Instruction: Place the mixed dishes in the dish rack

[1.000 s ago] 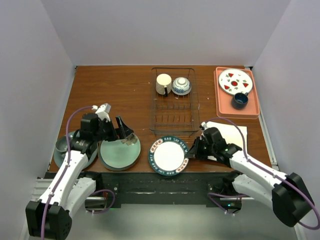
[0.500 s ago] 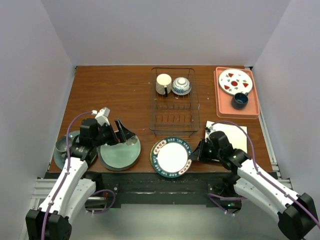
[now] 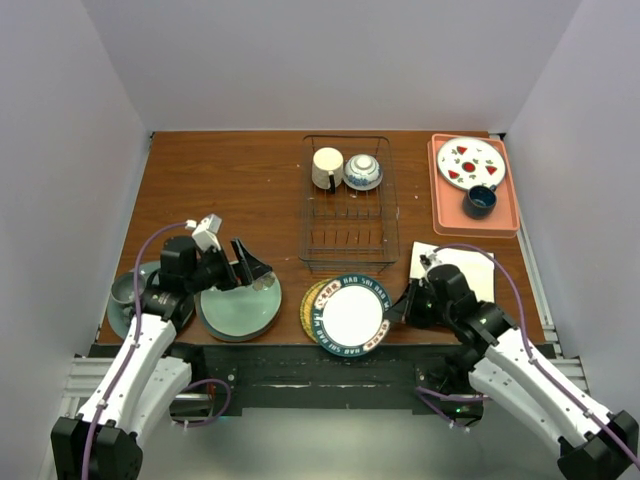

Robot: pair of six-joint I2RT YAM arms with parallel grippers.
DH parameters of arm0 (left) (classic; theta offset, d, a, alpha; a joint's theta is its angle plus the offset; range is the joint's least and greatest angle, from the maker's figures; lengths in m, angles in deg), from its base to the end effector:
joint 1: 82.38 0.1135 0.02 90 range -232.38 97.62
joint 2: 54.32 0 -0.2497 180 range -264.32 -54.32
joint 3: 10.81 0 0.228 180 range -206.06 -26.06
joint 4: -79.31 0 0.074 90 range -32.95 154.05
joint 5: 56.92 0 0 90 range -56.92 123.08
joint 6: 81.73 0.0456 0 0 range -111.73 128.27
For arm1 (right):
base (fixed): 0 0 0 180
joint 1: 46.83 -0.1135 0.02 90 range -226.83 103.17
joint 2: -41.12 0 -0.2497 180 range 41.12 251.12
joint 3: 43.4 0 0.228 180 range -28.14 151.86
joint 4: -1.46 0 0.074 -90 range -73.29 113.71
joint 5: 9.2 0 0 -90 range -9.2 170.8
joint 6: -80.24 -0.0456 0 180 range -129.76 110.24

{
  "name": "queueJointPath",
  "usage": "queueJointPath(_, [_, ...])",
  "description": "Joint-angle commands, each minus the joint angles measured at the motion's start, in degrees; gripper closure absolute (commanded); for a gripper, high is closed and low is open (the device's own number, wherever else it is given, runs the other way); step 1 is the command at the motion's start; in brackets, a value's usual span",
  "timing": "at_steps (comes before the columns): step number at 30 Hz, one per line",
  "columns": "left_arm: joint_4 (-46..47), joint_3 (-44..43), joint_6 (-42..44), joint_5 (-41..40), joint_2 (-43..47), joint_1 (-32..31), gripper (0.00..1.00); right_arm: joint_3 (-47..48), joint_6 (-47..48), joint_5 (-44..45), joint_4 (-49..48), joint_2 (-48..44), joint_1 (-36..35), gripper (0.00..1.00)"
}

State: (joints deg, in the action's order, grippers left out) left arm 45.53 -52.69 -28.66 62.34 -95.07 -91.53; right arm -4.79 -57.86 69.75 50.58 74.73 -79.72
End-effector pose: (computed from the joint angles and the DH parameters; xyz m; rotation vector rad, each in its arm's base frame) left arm 0.1491 -0.0466 0.2196 -0.2241 2.2201 -1.0035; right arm 0.0997 0.0749 0.1889 0.2305 2.5035 0.8752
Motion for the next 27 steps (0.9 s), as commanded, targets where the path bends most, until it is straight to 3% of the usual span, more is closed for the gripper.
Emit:
queueJointPath(1, [3.4,-0.26,-0.6,3.87,-0.38,-0.61,0.04,5.56,0.63,-2.74,1.64,-2.66,-0.16,1.0])
queueJointPath(14, [13.07,-0.96,0.46,18.73,1.82,-1.66,0.07,11.8,0.11,-11.09,-1.34,-4.51,-0.16,1.0])
queueJointPath(27, [23.79,-2.11,-2.36,14.69,-6.18,-10.27,0.15,15.84,0.37,-17.69,-15.67,3.74,-0.16,1.0])
